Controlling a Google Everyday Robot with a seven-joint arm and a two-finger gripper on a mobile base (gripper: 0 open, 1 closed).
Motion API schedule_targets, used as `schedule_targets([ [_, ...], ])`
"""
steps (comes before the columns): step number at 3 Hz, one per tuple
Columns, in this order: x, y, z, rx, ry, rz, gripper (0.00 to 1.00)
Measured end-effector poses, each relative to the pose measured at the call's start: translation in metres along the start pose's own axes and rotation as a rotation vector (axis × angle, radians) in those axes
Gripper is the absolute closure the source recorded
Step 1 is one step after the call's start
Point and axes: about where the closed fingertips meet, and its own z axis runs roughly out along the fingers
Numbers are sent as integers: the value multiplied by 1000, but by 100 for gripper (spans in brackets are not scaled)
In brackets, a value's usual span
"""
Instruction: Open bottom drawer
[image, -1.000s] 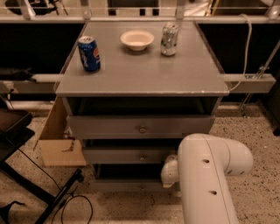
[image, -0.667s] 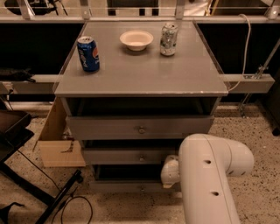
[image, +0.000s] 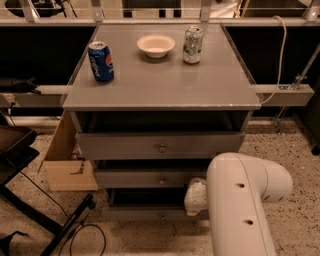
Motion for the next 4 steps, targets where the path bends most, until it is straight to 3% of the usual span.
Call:
schedule_targets([
  [4, 12, 18, -6, -32, 35, 14, 100],
])
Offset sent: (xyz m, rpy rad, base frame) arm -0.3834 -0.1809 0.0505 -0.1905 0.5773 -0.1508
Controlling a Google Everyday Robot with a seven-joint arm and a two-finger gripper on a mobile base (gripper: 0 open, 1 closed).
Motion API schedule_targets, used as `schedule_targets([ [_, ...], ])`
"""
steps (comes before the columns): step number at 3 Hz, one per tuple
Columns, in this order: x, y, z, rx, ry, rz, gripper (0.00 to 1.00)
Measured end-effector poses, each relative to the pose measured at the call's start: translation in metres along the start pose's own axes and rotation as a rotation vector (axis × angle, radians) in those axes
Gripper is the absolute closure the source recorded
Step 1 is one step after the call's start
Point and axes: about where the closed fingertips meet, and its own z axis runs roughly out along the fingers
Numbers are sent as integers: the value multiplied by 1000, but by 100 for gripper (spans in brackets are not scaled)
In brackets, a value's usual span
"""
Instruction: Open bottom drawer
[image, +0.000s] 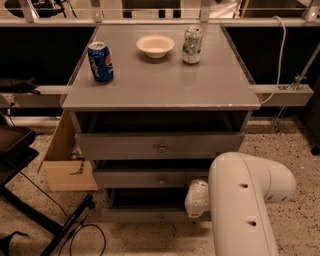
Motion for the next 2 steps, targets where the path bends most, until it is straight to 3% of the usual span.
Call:
schedule_targets([
  [2, 0, 8, -1, -13, 5, 1, 100],
])
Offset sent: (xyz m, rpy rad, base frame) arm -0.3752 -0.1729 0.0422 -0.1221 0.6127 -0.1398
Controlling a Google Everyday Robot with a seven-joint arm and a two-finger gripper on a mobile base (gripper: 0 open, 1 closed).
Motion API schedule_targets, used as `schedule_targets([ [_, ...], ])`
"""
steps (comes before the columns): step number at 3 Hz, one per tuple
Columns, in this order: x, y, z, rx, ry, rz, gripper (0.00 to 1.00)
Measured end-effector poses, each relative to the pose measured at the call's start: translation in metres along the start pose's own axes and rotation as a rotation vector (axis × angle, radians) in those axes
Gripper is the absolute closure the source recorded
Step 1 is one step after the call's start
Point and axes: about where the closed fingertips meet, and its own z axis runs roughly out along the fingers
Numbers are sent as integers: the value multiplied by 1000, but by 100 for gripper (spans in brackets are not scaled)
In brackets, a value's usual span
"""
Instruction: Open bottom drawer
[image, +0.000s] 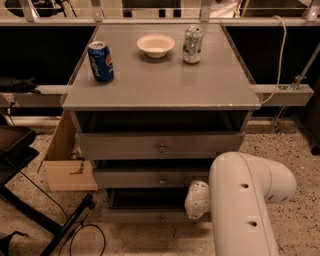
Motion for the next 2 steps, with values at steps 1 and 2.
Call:
schedule_targets([
  [1, 16, 13, -5, -24, 23, 7, 100],
  [2, 12, 13, -5, -25, 24, 8, 100],
])
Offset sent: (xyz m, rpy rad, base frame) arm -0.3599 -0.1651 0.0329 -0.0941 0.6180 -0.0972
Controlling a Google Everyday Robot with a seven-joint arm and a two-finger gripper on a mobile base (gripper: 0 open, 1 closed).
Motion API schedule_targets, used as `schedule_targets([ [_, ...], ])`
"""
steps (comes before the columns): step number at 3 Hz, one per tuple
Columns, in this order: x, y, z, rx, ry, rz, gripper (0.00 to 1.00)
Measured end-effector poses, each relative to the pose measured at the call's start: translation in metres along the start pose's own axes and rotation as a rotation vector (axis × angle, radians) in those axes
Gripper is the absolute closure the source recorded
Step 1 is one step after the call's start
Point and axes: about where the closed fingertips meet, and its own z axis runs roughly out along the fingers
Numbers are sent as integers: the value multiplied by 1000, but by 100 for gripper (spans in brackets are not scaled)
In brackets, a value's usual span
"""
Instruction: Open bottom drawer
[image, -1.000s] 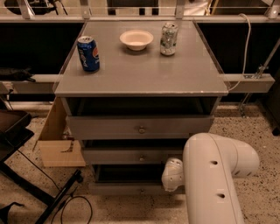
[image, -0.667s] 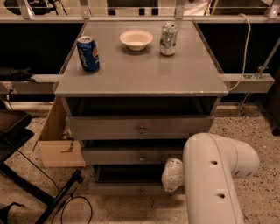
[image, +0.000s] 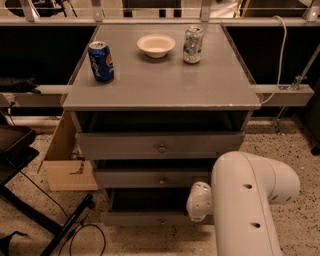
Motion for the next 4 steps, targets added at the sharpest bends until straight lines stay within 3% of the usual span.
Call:
schedule_targets([
  [1, 5, 14, -1, -26, 6, 0, 100],
  [4, 10, 26, -6, -51, 11, -1, 100],
])
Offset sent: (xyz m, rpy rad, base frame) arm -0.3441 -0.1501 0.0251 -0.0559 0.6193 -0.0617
